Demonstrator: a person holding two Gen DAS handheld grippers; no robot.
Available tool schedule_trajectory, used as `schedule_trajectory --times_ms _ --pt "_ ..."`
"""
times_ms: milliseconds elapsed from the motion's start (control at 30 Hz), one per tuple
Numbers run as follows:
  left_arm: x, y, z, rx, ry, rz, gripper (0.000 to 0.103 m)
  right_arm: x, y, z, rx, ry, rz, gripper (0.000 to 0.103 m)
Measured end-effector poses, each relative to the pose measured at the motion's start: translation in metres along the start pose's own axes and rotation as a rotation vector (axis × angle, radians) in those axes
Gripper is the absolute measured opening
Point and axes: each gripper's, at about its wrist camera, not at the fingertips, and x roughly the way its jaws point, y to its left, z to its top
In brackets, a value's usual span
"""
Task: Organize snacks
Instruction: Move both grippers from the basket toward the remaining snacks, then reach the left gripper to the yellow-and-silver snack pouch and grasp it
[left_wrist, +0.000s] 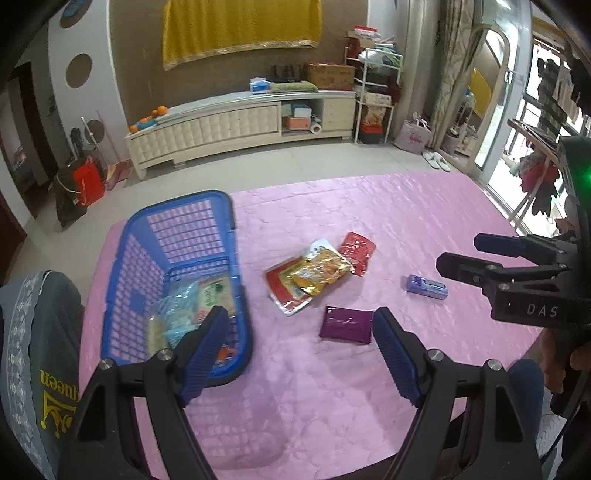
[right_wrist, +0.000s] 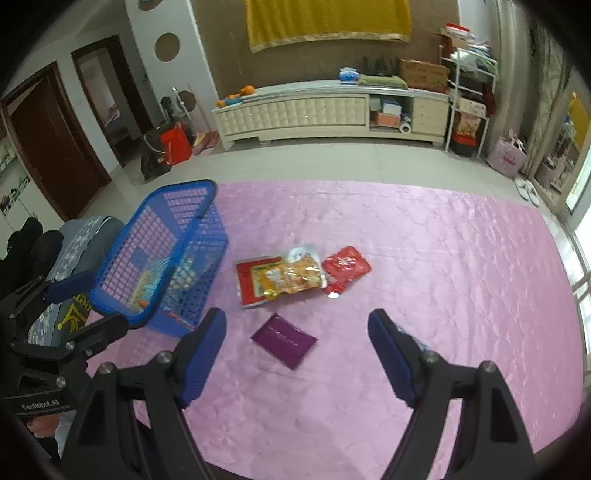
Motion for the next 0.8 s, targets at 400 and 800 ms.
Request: schedule_trajectory --times_ms 400,800 --pt "0.049 -0.032 0.017 0.044 0.078 -0.013 0.078 0.027 -0.051 0.0 0.066 0.04 0.005 0.083" --pt "0.124 -0.054 0.031 0.086 0.175 -0.021 0.078 0.083 -0.094 0.003 0.099 0.12 0.007 0.083"
